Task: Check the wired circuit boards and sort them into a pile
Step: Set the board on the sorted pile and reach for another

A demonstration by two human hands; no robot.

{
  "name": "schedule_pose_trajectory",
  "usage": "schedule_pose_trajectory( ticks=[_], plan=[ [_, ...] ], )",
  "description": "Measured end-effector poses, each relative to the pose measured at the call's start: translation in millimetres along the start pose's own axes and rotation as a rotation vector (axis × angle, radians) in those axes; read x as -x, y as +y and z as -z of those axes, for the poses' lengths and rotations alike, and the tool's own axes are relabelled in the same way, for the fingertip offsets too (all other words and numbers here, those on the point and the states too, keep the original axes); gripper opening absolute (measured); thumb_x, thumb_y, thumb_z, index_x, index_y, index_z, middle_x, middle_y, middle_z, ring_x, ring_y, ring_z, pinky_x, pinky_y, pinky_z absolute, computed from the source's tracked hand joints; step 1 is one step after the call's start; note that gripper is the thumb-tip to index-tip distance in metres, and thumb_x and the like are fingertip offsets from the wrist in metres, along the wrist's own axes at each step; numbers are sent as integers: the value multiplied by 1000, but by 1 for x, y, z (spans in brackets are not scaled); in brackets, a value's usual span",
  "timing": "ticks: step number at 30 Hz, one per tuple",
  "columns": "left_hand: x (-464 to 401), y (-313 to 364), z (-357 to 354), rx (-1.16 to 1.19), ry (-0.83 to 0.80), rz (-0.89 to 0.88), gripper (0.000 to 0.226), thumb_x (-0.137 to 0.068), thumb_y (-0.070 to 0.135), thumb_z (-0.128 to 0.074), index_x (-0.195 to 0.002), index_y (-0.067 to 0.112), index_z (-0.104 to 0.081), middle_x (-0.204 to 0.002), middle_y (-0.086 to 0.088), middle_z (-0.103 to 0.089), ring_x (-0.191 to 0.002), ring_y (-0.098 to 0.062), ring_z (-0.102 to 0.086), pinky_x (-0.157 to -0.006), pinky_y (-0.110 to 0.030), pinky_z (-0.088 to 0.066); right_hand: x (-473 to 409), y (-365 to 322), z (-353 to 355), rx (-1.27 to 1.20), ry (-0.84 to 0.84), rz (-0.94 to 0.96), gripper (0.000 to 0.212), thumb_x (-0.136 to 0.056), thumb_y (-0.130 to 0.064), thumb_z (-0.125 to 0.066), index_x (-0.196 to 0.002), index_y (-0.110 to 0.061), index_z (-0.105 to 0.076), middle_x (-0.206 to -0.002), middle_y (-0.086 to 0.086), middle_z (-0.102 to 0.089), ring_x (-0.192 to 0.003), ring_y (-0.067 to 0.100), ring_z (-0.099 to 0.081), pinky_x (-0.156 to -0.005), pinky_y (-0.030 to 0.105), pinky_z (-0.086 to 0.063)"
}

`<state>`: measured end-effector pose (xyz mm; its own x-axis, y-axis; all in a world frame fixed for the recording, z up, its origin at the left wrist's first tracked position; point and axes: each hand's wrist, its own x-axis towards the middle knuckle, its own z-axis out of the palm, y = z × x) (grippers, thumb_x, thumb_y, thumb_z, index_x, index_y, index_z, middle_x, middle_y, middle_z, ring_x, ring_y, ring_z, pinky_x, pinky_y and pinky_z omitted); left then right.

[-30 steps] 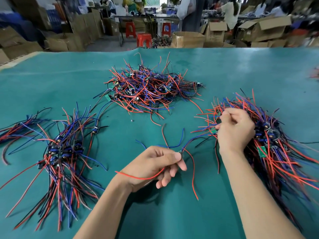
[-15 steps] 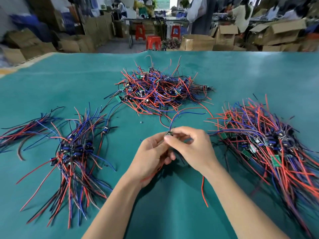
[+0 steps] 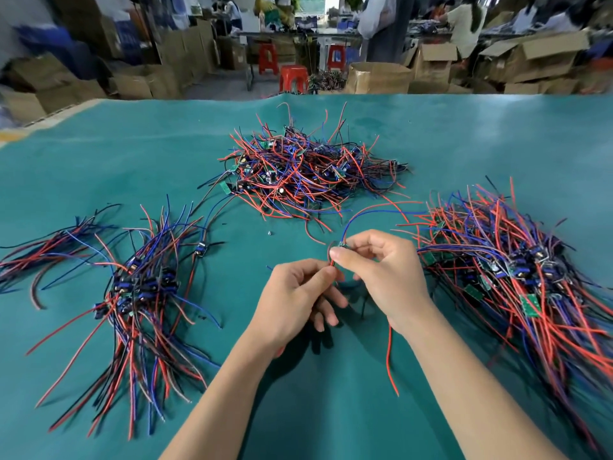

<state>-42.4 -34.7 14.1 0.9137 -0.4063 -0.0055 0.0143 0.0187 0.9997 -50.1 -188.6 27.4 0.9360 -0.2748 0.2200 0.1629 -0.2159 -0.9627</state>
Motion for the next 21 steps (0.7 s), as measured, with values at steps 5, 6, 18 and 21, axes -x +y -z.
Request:
schedule_pose_trajectory(
  ticks=[5,6,18,21],
  plan=[
    [4,5,-4,1,-179,59,25,-103,12,-49,-87,1,-64,-71,-17,-70,-47,-20,-63,-44,-24,-49,-12,8,14,-78,224,-45,15,-74,-24,-87,-71,-21,-73,-63,-10,-70,-55,4,-57,-61,29,-47],
    [5,6,-5,1,-199,66,24,-103,12,-49,-87,1,-63,-71,-16,-70,-48,-20,-63,-44,-24,-49,-13,10,17,-74,261,-49,15,-71,-29,-86,-70,-22,-73,-63,-10,-70,-55,4,-57,-63,30,-47],
    [9,10,-9,-23,-220,53,30,-97,-2,-40,-79,4,-63,-69,-13,-70,-52,-18,-63,-47,-22,-48,-30,-25,52,-141,740,202,11,-78,-38,-76,-80,-28,-72,-78,0,-72,-69,21,-61,-70,46,-54],
    [11,11,-8,-1,-185,62,30,-93,-6,-39,-79,3,-63,-69,-13,-69,-52,-18,-63,-47,-21,-48,-33,-70,49,-231,738,282,11,-79,-36,-76,-82,-25,-73,-78,3,-71,-65,21,-58,-54,32,-48]
  ],
)
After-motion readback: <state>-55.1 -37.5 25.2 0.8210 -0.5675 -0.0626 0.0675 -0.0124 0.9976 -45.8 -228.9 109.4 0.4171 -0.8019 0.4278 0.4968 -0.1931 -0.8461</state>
